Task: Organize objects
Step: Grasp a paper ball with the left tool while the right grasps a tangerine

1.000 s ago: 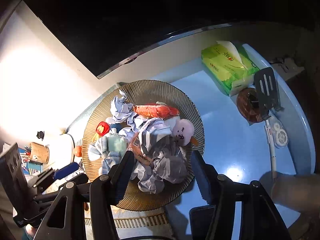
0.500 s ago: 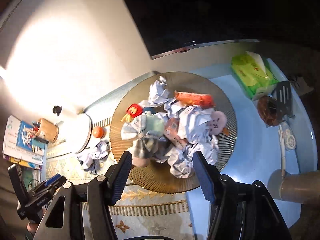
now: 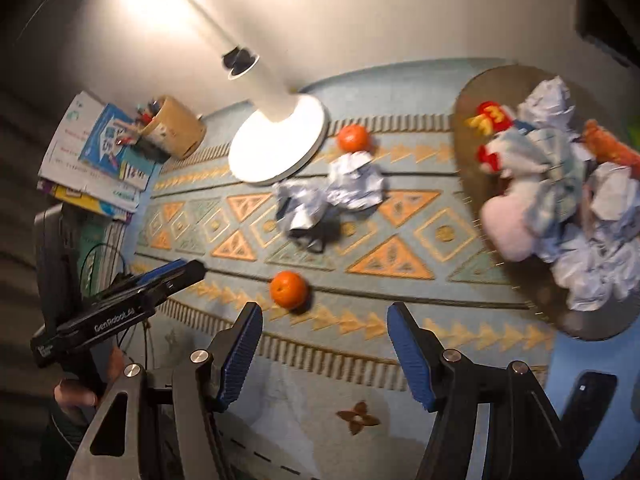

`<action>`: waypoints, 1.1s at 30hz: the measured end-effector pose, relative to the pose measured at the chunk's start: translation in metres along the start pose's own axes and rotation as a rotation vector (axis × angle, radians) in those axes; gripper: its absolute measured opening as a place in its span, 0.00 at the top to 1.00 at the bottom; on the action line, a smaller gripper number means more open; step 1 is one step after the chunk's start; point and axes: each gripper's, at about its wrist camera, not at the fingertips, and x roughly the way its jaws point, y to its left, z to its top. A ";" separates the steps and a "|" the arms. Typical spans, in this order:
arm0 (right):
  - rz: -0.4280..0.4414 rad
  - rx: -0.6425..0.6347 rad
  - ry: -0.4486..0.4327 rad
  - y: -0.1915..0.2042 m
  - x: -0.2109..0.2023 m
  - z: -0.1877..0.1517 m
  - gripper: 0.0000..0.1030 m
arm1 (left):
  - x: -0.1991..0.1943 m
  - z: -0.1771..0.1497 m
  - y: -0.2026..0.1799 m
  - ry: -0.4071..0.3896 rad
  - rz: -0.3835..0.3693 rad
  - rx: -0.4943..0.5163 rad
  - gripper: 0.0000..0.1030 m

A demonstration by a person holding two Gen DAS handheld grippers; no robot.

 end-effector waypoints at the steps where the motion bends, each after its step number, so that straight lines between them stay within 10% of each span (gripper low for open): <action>1: 0.052 0.004 0.001 0.006 0.011 -0.005 0.39 | 0.006 0.004 0.001 0.003 -0.007 0.000 0.56; 3: 0.129 0.026 0.003 0.013 0.030 -0.012 0.39 | 0.016 0.012 -0.002 0.004 0.030 0.044 0.56; 17: -0.090 -0.128 0.051 0.040 0.109 0.008 0.39 | 0.076 0.049 -0.028 0.190 0.066 0.223 0.54; 20: -0.091 -0.124 0.066 0.037 0.119 0.010 0.40 | 0.089 0.047 -0.034 0.215 0.120 0.275 0.26; 23: -0.077 -0.114 0.087 0.031 0.126 0.010 0.60 | 0.096 0.044 -0.040 0.204 0.128 0.307 0.26; 33: -0.071 -0.109 0.081 0.014 0.114 0.000 0.65 | 0.094 0.049 -0.048 0.098 0.129 0.345 0.42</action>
